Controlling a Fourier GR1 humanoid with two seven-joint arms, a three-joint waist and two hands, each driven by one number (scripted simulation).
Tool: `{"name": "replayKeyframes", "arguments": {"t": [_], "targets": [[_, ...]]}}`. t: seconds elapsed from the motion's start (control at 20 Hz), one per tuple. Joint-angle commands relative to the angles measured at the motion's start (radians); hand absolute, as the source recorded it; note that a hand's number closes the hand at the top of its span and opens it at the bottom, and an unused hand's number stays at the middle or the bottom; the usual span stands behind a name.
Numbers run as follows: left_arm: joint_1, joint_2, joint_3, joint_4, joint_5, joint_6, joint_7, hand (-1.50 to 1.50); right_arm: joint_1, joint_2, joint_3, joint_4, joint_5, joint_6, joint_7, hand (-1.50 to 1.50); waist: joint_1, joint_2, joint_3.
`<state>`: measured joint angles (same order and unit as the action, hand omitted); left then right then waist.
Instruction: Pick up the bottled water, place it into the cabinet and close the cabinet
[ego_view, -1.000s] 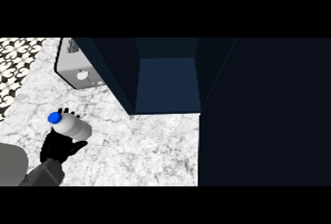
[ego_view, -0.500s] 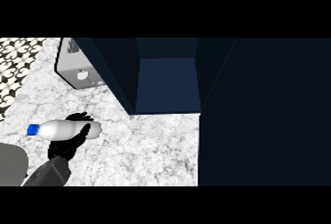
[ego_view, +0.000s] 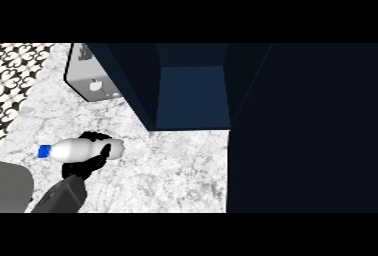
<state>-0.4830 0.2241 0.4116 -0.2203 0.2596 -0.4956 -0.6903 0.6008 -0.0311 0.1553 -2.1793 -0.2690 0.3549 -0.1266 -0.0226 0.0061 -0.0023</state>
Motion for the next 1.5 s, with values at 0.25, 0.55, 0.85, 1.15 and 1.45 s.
{"name": "replayKeyframes", "arguments": {"t": [0.25,0.55,0.85,1.15,1.45], "targets": [[0.168,-0.078,-0.085,-0.114,-0.044,-0.062,-0.146,1.50,0.054,0.030,0.067,-0.016,0.080,-0.022,-0.038,-1.50,0.017,-0.008,0.002],[0.198,-0.083,-0.067,-0.216,0.041,-0.130,-0.040,1.50,-0.008,-0.012,-0.041,0.043,-0.004,0.003,-0.032,-1.50,0.024,-0.009,0.003],[0.206,-0.142,-0.081,-0.436,0.136,-0.056,0.178,1.50,-0.023,-0.014,-0.030,0.051,-0.006,-0.005,-0.024,-1.50,0.033,-0.013,0.005],[0.347,-0.207,-0.162,-0.735,0.160,0.051,0.323,1.50,0.088,-0.019,0.016,-0.042,-0.010,0.013,-0.028,-1.50,0.022,-0.011,0.003],[0.422,-0.223,-0.392,-0.966,0.220,0.235,0.377,1.50,0.013,0.013,0.060,0.068,0.056,-0.014,-0.070,-1.50,0.020,-0.009,0.003]]}}
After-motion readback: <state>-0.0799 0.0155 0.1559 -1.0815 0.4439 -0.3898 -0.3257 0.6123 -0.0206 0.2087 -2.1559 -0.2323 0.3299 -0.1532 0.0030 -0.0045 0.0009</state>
